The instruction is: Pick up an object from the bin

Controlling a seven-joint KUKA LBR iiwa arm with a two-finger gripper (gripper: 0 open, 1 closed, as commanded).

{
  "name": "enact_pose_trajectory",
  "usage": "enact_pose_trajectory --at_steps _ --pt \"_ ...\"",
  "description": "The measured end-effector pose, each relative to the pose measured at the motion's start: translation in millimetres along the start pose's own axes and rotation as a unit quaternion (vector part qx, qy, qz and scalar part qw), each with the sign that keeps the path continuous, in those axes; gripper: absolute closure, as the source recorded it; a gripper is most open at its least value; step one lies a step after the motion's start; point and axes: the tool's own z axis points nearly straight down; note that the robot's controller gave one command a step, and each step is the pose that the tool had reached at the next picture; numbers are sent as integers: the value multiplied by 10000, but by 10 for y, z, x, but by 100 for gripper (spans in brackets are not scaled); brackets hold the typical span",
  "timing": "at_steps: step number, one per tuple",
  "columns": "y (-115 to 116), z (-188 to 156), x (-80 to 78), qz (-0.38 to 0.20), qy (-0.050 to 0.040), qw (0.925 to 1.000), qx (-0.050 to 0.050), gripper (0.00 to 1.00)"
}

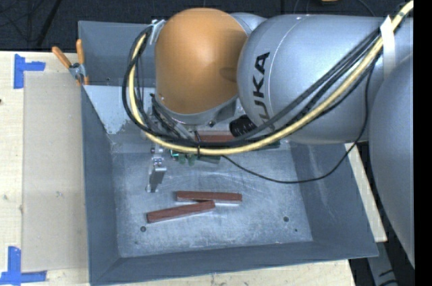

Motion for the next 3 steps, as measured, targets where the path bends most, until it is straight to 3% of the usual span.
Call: enact_pose_trajectory --at_steps 1,2,3 --pt "-92 471 110 -231 -27 9997 -7 0" --pt "-181 1171 163 -1130 -10 9936 -1 0" --pt "-592 1683 38 -689 -37 9976 -19 100"
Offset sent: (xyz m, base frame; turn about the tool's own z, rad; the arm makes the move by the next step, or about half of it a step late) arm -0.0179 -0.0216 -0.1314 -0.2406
